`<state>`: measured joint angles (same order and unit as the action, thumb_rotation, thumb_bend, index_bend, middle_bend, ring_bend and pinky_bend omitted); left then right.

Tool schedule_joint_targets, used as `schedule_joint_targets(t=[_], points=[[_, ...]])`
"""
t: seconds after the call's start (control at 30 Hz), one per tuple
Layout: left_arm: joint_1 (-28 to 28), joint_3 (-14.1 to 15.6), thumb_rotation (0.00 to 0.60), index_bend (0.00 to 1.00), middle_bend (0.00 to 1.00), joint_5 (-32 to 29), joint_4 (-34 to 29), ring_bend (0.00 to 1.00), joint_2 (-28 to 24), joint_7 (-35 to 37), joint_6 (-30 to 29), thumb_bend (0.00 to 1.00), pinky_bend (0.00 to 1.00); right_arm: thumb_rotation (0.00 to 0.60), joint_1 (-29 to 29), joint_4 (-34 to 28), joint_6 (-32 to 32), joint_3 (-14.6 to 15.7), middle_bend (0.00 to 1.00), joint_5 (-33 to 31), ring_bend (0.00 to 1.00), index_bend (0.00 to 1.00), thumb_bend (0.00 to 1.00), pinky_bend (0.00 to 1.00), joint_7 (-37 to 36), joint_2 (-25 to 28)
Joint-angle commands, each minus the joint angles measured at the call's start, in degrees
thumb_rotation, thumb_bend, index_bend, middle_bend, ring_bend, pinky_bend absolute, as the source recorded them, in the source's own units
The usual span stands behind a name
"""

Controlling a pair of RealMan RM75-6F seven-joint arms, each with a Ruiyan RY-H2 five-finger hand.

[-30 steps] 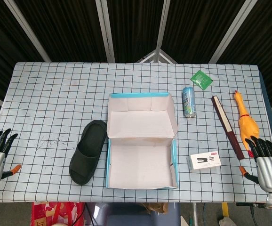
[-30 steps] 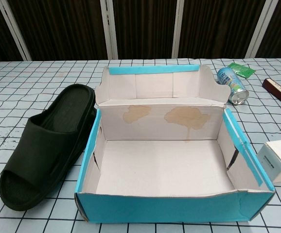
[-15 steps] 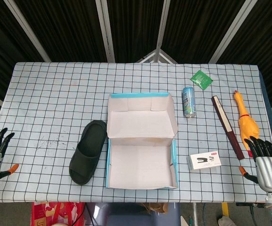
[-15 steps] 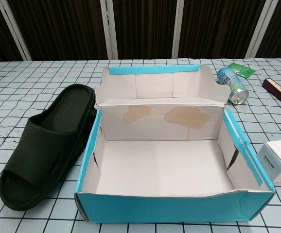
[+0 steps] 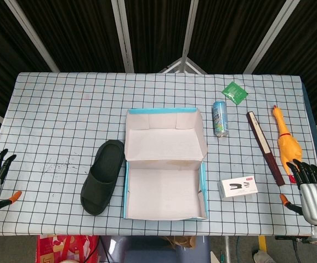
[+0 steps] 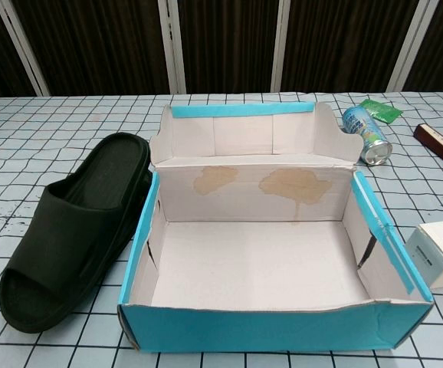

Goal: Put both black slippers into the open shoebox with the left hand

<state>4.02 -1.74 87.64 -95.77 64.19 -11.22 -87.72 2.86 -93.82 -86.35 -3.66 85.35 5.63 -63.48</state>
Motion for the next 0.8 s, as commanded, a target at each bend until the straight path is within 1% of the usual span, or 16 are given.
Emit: schedule_joint_targets(t=[0.03, 0.27, 0.43, 0.67, 0.8], points=[[0.25, 0.16, 0.600, 0.11, 0.03, 0.18, -0.03, 0.00, 0.12, -0.16, 0.49, 0.13, 0.00, 0.600, -0.15, -0.02, -0.26, -0.03, 0.12, 0.06, 0.11, 0.15, 0.26, 0.10, -0.19, 0.02], [1.11, 0.75, 0.600, 0.11, 0.02, 2.72, -0.14, 0.00, 0.80, -1.52, 0.91, 0.12, 0.00, 0.600, -0.38, -0.12, -0.44, 0.02, 0.12, 0.10, 0.11, 0.15, 0.26, 0.10, -0.69, 0.25], [2.66, 1.37, 0.600, 0.10, 0.03, 6.46, -1.33, 0.00, 1.02, -5.02, 1.85, 0.12, 0.00, 0.600, -0.46, -0.06, -0.37, -0.04, 0.12, -0.11, 0.11, 0.15, 0.26, 0.10, -1.16, 0.34], [6.27, 2.11, 0.600, 0.09, 0.06, 9.90, -7.10, 0.00, -0.29, -14.04, 7.64, 0.12, 0.00, 0.600, -0.25, -0.11, 0.06, 0.15, 0.12, 0.27, 0.11, 0.15, 0.26, 0.10, -1.12, 0.36], [8.03, 2.55, 0.600, 0.10, 0.06, 11.43, -11.46, 0.00, -0.76, -21.39, 11.22, 0.12, 0.00, 0.600, -0.21, -0.05, 0.12, 0.13, 0.12, 0.27, 0.11, 0.15, 0.26, 0.10, -1.07, 0.26]])
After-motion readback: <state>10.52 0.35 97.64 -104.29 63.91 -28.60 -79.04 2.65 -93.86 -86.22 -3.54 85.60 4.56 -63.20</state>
